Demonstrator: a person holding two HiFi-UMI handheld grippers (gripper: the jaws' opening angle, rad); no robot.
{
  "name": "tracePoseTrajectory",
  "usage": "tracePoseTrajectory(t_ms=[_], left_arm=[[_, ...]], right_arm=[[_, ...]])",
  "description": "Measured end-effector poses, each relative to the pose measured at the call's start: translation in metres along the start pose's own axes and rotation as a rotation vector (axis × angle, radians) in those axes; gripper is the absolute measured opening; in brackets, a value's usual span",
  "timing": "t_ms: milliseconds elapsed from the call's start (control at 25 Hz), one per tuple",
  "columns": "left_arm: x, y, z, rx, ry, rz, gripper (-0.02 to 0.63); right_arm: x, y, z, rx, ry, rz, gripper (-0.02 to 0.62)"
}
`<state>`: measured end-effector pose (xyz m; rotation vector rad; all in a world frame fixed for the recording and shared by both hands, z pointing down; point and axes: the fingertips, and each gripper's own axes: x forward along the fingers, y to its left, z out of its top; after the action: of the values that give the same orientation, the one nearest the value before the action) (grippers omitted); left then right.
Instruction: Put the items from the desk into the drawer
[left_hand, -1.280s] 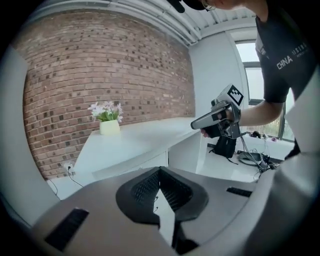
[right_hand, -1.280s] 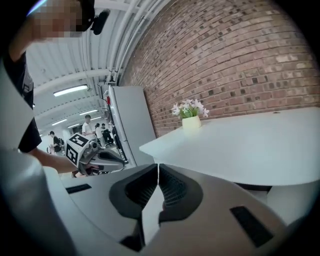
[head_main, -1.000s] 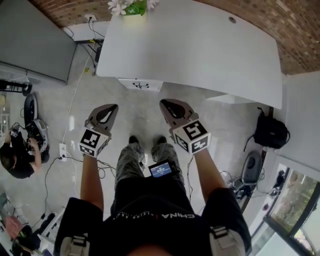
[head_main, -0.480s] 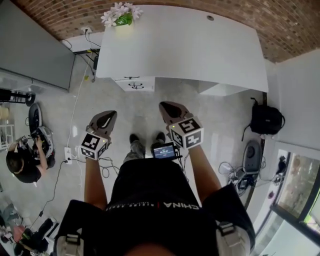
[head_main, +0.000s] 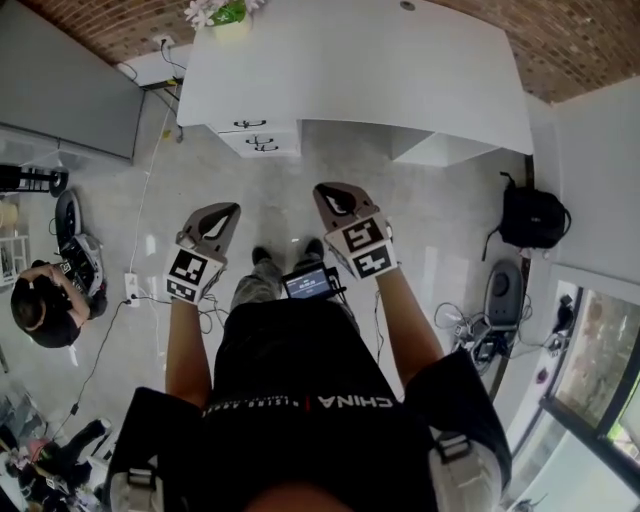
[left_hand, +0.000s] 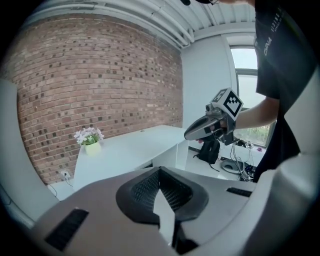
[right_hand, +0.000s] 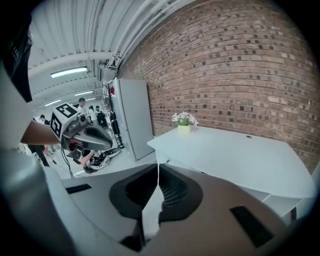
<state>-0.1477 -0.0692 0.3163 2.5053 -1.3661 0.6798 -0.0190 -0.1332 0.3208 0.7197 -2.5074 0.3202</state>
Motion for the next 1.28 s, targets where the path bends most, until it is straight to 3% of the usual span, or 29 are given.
tracePoseTrajectory(t_ms=[200,480,1000,1280], left_arm=[[-0.025,-0.017,-0.017,-0.015,0.020,0.002,0.011],[-0.067,-0.053,-0.021,0.062,-0.012,-0.026,0.012],[-0.214,-0.153,-0.094,0.042,-0.080,-0.035,0.012],[-0.263,-0.201,-0.105,0.076,-0.102,-0.039,0.012]], right_arm=[[-0.013,0.016,-0.010,-0.024,-0.003,-0.018,0.021],[-0.055,0.054,-0.027,0.010,-0.018,-0.079,0.021],[-0.121,0.236,-0.103,-0.087,0.039,-0.120,0.021],[-0.179,0.286,-0.132,-0.057,0.047,-0.157,0.021]])
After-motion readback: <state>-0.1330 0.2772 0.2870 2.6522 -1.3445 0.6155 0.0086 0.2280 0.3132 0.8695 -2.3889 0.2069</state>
